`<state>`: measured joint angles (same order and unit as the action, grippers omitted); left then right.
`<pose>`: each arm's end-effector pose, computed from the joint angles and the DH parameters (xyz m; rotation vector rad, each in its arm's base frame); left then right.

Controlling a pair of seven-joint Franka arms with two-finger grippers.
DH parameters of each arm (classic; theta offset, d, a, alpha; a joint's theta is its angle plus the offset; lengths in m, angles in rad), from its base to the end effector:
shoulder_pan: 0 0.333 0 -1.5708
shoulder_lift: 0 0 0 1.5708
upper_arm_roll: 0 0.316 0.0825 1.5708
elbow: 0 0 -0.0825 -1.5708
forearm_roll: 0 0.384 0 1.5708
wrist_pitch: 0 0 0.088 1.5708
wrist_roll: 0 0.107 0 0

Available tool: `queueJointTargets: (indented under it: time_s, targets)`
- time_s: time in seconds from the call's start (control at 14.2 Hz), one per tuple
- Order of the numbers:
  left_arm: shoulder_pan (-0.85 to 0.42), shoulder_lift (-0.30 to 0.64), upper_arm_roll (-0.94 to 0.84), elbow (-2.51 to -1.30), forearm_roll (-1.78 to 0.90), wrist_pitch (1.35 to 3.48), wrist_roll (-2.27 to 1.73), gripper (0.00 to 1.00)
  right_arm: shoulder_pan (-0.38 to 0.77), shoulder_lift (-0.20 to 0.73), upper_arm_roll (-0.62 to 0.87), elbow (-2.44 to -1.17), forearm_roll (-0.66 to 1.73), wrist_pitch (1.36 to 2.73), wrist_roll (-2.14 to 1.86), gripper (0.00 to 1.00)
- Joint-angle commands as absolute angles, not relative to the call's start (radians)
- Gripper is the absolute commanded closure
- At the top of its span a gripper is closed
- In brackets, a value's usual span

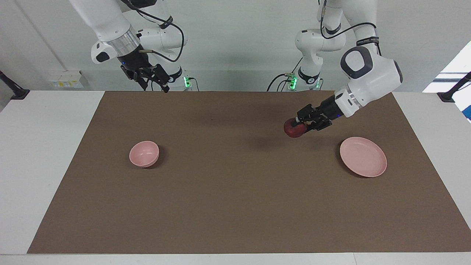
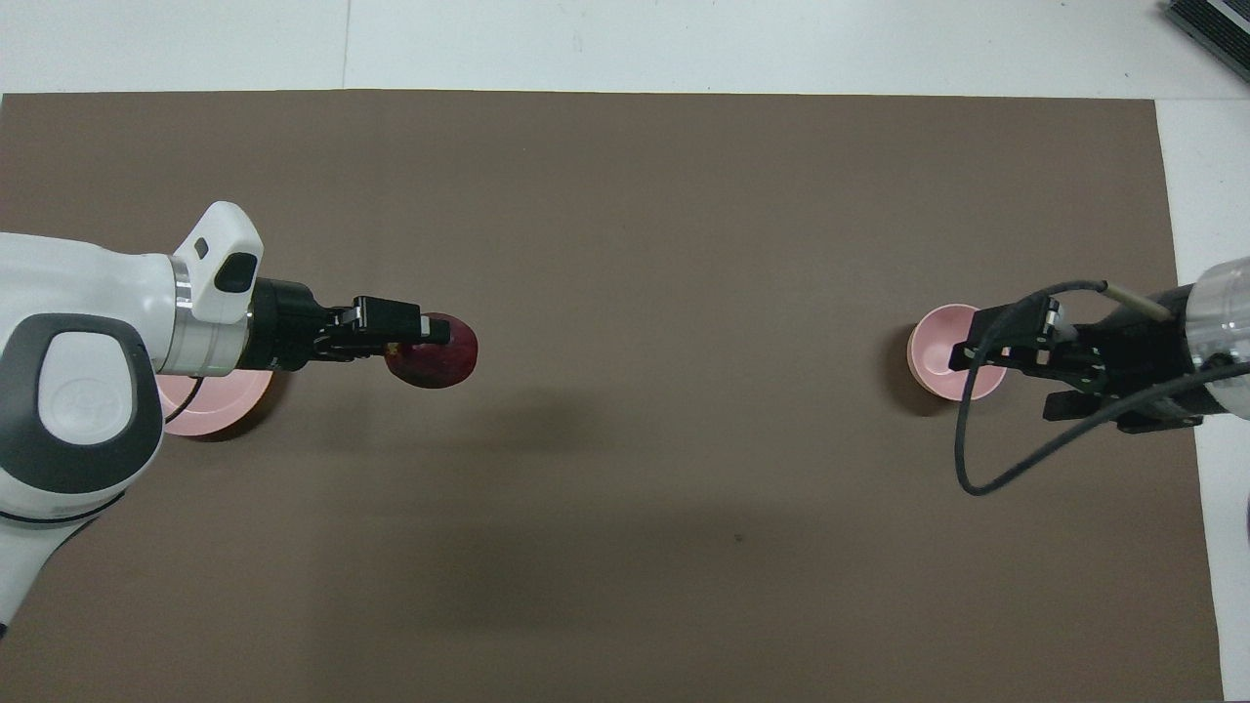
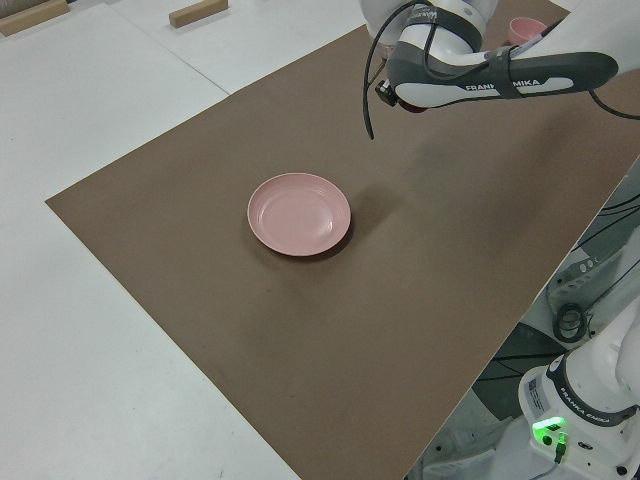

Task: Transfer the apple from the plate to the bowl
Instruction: 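Lift the apple with the left gripper while the right gripper approaches, then close the right gripper on the apple held by the left gripper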

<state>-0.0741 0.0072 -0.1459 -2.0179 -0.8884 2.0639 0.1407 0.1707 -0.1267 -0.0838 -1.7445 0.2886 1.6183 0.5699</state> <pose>0.5441 -0.1633 0.4681 2.3536 0.0789 0.0058 0.5135 0.0714 0.6186 -2.7681 0.7011 0.1388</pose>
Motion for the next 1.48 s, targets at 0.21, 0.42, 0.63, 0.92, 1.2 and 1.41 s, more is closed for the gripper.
queueJointTargets:
  time_s: [0.21,0.42,0.63,0.92,1.2,1.41]
  targets:
    - [-0.075,-0.014,-0.267,-2.02,-1.096,2.241,0.057,1.0,0.198,-0.104,-0.081,-1.801,0.503,1.768,0.871,0.0]
    - [-0.074,-0.015,-0.337,-2.02,-1.219,2.328,0.057,1.0,0.235,-0.075,-0.081,-1.805,0.604,1.862,1.035,0.0]
    - [-0.074,-0.017,-0.428,-2.02,-1.307,2.462,0.057,1.0,0.271,-0.035,-0.08,-1.804,0.708,1.959,1.138,0.0]
    - [-0.075,-0.017,-0.495,-2.013,-1.35,2.551,0.057,1.0,0.357,0.023,-0.08,-1.784,0.756,2.037,1.193,0.0]
    - [-0.075,-0.017,-0.554,-1.994,-1.365,2.655,0.057,1.0,0.411,0.066,-0.078,-1.784,0.769,2.1,1.209,0.0]
    - [-0.077,-0.02,-0.569,-1.996,-1.367,2.666,0.057,1.0,0.426,0.075,-0.078,-1.784,0.772,2.109,1.209,0.0]
